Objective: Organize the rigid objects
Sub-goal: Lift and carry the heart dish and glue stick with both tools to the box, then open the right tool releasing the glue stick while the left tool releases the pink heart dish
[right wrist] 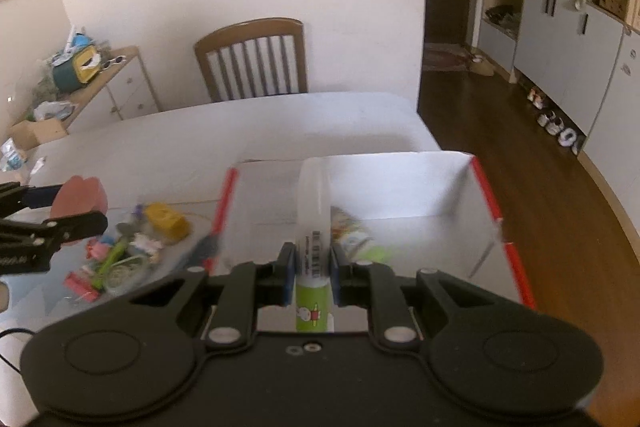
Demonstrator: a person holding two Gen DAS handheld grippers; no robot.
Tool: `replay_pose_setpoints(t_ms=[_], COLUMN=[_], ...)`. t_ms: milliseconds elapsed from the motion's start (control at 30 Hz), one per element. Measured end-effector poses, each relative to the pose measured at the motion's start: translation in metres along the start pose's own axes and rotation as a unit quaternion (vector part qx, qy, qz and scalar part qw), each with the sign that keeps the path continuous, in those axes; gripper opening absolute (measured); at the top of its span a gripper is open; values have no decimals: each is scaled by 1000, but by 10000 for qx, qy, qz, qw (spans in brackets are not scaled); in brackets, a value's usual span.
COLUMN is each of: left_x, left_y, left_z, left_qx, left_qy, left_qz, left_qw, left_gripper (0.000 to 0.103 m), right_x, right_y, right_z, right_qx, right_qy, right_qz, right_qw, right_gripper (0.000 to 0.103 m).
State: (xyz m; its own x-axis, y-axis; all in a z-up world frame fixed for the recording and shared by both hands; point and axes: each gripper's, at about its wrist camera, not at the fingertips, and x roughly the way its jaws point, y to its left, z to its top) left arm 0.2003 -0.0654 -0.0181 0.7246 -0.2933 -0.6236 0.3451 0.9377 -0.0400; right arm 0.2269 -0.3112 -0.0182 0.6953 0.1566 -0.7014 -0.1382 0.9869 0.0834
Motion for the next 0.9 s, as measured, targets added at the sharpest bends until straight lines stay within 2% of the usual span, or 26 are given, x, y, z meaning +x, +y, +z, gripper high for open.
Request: replay_pose_setpoints(t_ms=[233, 400, 533, 800, 900], left_x=[48, 82, 108, 156, 170], left_y=[-60, -80, -97, -111, -115], left_z=[14, 18, 15, 9, 6], left_qx=[181, 129, 340, 312, 355], left_qy=[287, 663, 930, 1635, 1863], left_qz=[-314, -387, -298, -131, -68], left_qw=[9989, 9970, 9946, 9860, 9818], left_gripper=[77, 77, 77, 77, 77], right_x=[22, 36, 51, 87, 91], right_y=[-44, -65, -74, -86, -85], right_z=[1, 6, 9, 3, 6], right_qx=[99, 238, 216, 319, 300], right_qy=[184, 307, 491, 867, 831], right_qz=[-92, 105, 281, 368, 419], right_qw=[9997, 9992, 9982, 9950, 9952], right_gripper=[17, 16, 16, 16, 16])
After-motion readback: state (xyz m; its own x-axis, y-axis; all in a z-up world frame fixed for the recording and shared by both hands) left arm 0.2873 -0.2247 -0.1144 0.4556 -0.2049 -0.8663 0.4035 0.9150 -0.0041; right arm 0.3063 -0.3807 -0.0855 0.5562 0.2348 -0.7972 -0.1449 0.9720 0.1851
